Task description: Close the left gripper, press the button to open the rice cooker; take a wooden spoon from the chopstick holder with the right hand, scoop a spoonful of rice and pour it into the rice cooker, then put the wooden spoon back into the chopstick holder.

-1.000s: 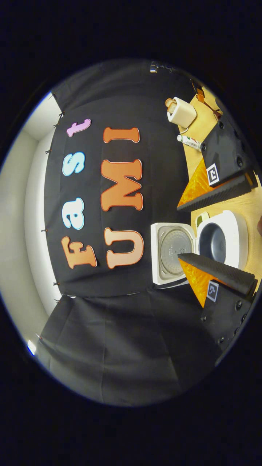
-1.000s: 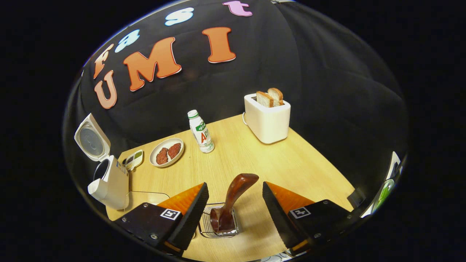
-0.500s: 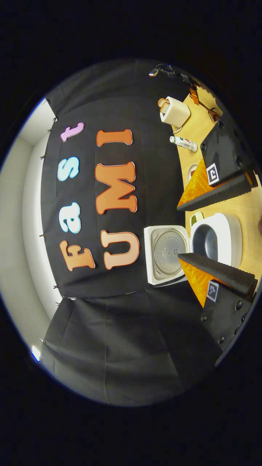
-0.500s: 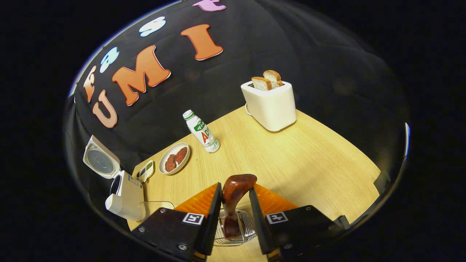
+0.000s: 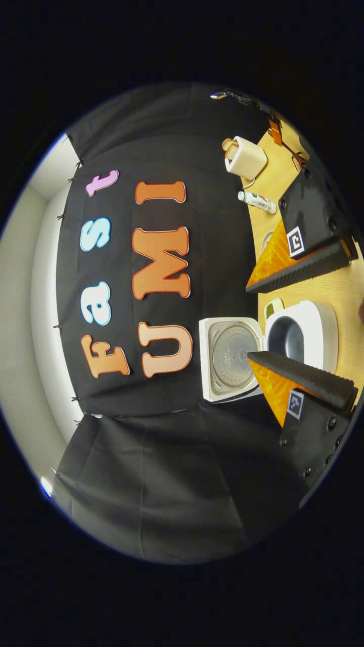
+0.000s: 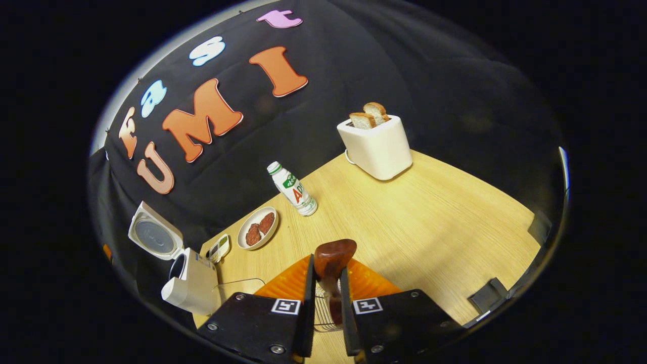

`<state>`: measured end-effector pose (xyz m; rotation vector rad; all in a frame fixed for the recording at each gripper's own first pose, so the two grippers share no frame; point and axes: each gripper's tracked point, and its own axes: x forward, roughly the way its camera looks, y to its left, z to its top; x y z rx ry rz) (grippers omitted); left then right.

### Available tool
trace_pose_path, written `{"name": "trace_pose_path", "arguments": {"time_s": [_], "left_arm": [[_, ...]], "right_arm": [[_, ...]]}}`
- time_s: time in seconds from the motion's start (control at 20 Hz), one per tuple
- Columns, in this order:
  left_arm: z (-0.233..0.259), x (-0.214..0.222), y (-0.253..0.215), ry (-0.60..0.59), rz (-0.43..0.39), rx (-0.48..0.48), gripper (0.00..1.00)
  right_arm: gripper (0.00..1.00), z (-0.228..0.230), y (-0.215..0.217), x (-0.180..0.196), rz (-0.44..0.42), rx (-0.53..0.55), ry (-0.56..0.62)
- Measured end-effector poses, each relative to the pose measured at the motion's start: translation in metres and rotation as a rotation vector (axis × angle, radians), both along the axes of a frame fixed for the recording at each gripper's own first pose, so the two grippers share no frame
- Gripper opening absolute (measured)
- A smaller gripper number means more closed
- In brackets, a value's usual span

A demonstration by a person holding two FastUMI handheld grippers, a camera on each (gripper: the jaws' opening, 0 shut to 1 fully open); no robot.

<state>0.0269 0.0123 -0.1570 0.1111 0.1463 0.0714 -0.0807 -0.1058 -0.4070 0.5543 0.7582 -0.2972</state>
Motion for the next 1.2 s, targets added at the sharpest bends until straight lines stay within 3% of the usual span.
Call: {"name": "trace_pose_path", "arguments": {"time_s": [0.2, 0.4, 0.45, 0.5, 0.75, 0.9, 1.2], "left_arm": [[-0.002, 0.004, -0.008, 0.001, -0.035, -0.002, 0.80], [-0.006, -0.001, -0.011, 0.012, -0.038, -0.018, 0.80], [-0.007, -0.004, -0.011, 0.013, -0.032, -0.026, 0.80], [-0.008, -0.007, -0.009, 0.013, -0.024, -0.033, 0.80], [-0.009, -0.018, 0.006, -0.004, 0.039, -0.058, 0.81], [-0.003, -0.021, 0.028, -0.026, 0.084, -0.044, 0.97], [-0.004, -0.029, 0.075, -0.025, 0.171, -0.041, 0.97]], "right_arm": [[0.18, 0.003, 0.001, -0.005, -0.056, -0.024, 0.032], [0.18, 0.026, 0.005, 0.006, -0.055, -0.052, 0.019], [0.22, 0.035, 0.007, 0.009, -0.052, -0.069, 0.008], [0.18, 0.045, 0.007, 0.014, -0.050, -0.082, -0.006], [0.18, 0.102, 0.027, 0.037, 0.014, -0.153, -0.094], [0.18, 0.127, 0.056, 0.051, 0.066, -0.154, -0.151], [0.18, 0.151, 0.119, 0.064, 0.153, -0.091, -0.219]]}}
